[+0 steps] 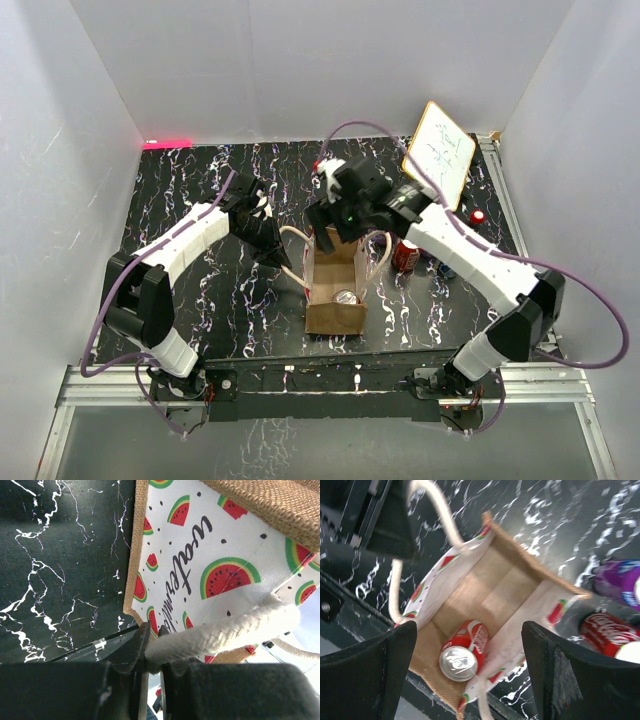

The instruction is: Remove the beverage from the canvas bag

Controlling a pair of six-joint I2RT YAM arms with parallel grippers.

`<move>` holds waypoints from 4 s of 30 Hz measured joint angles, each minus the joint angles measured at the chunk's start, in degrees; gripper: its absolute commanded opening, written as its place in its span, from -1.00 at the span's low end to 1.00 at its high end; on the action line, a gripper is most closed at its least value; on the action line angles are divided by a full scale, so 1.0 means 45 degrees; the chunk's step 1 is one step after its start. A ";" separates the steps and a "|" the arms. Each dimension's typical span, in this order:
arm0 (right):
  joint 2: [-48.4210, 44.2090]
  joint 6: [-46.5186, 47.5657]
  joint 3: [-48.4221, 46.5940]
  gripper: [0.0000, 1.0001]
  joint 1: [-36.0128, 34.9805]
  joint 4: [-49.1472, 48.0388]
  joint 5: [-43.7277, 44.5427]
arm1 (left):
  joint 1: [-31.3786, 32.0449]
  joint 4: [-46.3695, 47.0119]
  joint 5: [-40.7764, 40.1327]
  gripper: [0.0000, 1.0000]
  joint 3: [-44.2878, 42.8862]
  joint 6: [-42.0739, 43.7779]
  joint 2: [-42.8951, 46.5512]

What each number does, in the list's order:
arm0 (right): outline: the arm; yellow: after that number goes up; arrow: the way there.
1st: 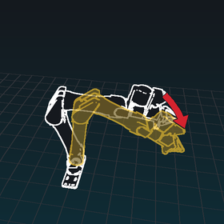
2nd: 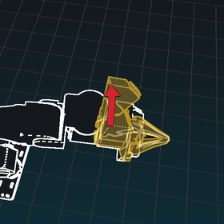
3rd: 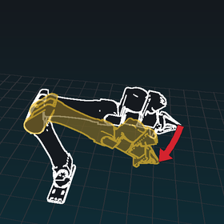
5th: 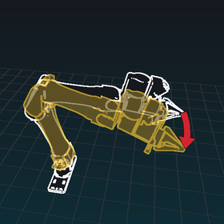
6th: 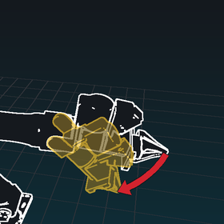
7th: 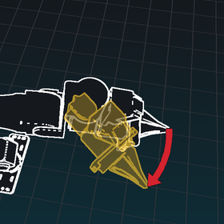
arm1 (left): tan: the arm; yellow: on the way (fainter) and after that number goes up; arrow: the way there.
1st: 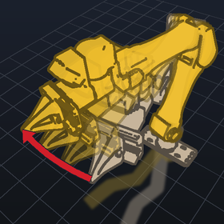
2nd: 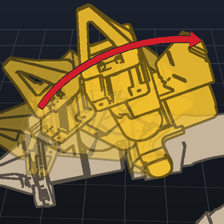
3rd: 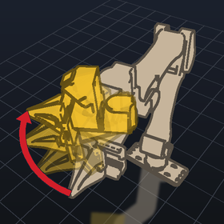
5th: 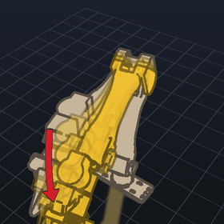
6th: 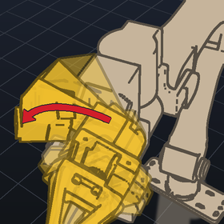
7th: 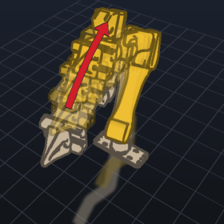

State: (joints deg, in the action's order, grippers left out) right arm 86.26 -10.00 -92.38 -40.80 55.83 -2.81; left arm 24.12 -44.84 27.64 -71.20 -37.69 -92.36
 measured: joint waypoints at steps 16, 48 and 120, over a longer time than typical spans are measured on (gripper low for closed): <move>0.0884 -0.0733 0.3390 0.88 -0.1812 0.0257 0.0393 | 0.0044 0.0364 0.0010 -1.00 0.0384 -0.0345 0.0049; 0.1613 -0.1438 0.5853 -0.33 -0.2613 -0.1365 0.0738 | 0.0087 0.0539 0.0024 -1.00 0.0384 -0.0335 0.0044; -0.4318 -0.7606 0.8179 -0.85 0.4896 0.1073 0.4381 | 0.0107 0.0627 0.0219 -1.00 0.0437 -0.0238 -0.0199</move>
State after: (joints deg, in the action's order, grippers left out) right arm 66.83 -44.23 -55.57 -18.76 60.66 16.91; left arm 24.60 -42.02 28.62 -69.23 -38.76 -93.25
